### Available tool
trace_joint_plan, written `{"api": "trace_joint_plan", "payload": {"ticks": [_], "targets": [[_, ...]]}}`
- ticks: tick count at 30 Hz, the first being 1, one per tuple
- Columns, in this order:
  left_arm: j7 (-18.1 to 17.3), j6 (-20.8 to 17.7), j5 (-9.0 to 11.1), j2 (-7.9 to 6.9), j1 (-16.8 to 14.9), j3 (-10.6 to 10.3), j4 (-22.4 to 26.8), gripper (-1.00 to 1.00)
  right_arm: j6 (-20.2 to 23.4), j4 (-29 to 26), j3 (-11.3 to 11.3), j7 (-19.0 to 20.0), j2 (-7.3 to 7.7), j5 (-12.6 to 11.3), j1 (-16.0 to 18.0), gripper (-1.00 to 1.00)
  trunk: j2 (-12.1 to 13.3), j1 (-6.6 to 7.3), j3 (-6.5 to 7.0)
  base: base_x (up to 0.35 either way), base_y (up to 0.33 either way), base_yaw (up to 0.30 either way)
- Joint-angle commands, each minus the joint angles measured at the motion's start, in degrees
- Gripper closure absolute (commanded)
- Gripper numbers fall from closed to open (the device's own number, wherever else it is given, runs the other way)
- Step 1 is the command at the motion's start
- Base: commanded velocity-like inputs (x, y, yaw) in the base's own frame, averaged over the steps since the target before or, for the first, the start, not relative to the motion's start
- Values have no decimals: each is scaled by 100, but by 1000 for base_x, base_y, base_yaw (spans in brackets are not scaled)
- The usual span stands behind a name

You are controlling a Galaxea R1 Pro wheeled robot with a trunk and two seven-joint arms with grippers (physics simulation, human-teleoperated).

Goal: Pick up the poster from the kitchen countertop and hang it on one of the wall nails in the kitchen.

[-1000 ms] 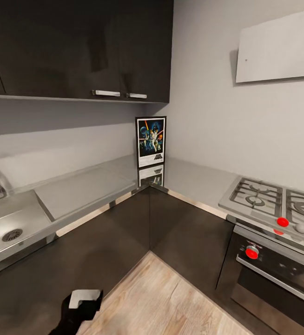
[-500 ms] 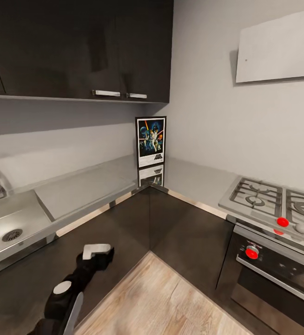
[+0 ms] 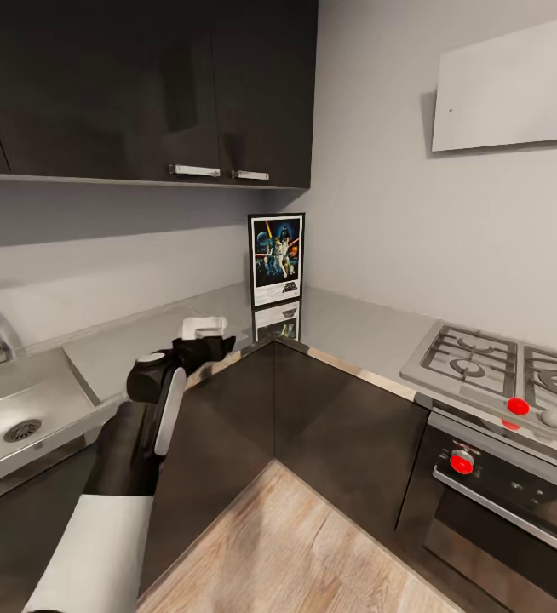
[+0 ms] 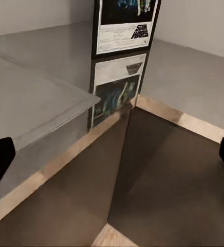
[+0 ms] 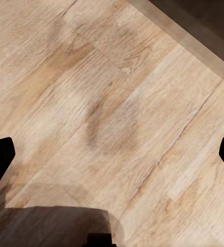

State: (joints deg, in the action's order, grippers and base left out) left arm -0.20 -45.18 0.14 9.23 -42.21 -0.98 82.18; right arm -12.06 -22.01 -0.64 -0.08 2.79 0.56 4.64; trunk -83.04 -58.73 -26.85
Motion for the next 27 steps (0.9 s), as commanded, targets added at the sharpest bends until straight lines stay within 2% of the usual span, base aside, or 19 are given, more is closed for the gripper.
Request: {"api": "trace_joint_plan", "payload": {"ticks": [1,3,4,6,8,9,13,14,17,27], "targets": [[-1,-44,-5,12,-208,2,-182,-100,-17,3,-6,-1,2,6,3,-100,-4,0,-7,0,0,0],[0,-64,-5,27,-567,2,-593,-100,-17,3,-6,-1,2,5,3,-100,-4,0,-7,0,0,0],[1,-71,-5,36,-883,3,-1032,-100,-17,3,-6,-1,2,5,2,-100,-4,0,-7,0,0,0],[2,-60,-5,42,-1165,6,-1487,-100,-16,3,-6,-2,1,5,2,-100,-4,0,-7,0,0,0],[2,75,-2,44,-1711,15,-2363,-100,-16,3,-6,-1,2,5,2,-100,-4,0,-7,0,0,0],[6,216,2,44,-1939,23,-2775,-100,-16,3,-6,-1,2,5,2,-100,-4,0,-7,0,0,0],[16,728,79,44,-2481,38,-3783,-100,-16,3,-11,-3,0,11,4,-100,-4,0,-7,0,0,0],[19,1374,120,28,-2613,73,-4026,-100,-20,3,-14,-1,0,12,3,-100,-4,0,-7,0,0,0],[20,1629,131,22,-2648,98,-4087,-100,-17,3,-15,-1,2,13,2,-100,-4,0,-7,0,0,0],[7,1717,142,26,-2660,125,-4093,-100,-2,9,-15,-1,-18,10,2,-100,-4,0,-7,49,0,0]]}}
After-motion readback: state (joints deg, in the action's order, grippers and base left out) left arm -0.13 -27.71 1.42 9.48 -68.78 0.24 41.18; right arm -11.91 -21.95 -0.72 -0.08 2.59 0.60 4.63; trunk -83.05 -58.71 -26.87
